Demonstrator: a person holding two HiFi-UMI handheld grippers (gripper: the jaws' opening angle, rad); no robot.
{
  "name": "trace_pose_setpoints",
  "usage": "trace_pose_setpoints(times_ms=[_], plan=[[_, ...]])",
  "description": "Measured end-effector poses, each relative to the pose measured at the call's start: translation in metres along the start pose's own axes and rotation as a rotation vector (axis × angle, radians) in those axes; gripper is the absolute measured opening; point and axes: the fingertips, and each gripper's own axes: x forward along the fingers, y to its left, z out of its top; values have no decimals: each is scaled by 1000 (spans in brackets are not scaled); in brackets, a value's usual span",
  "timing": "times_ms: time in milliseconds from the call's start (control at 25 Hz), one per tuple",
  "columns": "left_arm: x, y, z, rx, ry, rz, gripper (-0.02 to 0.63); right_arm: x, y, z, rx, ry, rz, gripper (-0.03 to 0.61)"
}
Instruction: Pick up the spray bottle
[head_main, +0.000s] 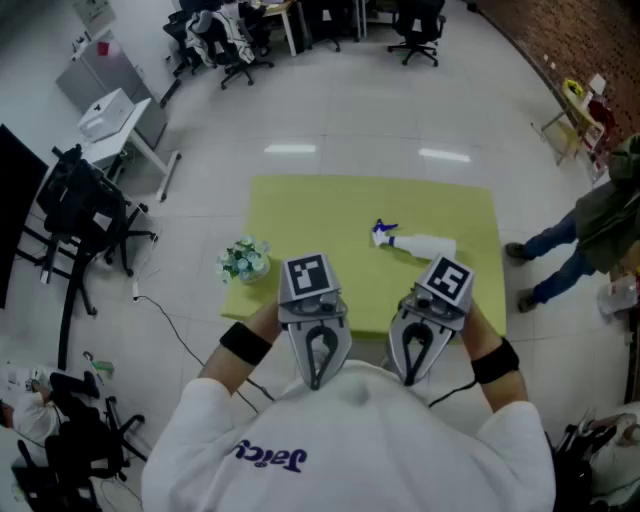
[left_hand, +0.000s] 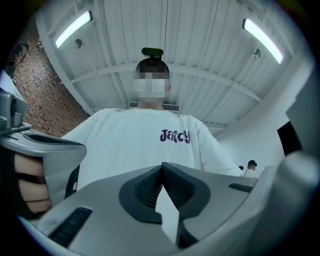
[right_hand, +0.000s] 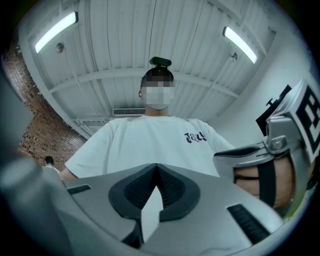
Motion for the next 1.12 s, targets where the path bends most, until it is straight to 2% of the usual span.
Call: trace_pose_setpoints(times_ms=[400,560,800,960,1120], plan=[[-18,8,4,-3,-21,26,5,-35,6,-3,2,-45,-212,8],[-29,13,3,-8,-40,36,5,-54,10,-8,18,-65,-323,8],[-56,24,1,-18,-99,95,5,-99,12,-5,-8,-178,-604,8],[-78,40,-3,-35,-130,183,5,-139,20,-13,2,-205,-829,8],[-102,57,-4,-43,-156,273,5,-169,37,-19,35,-247,-981,8]])
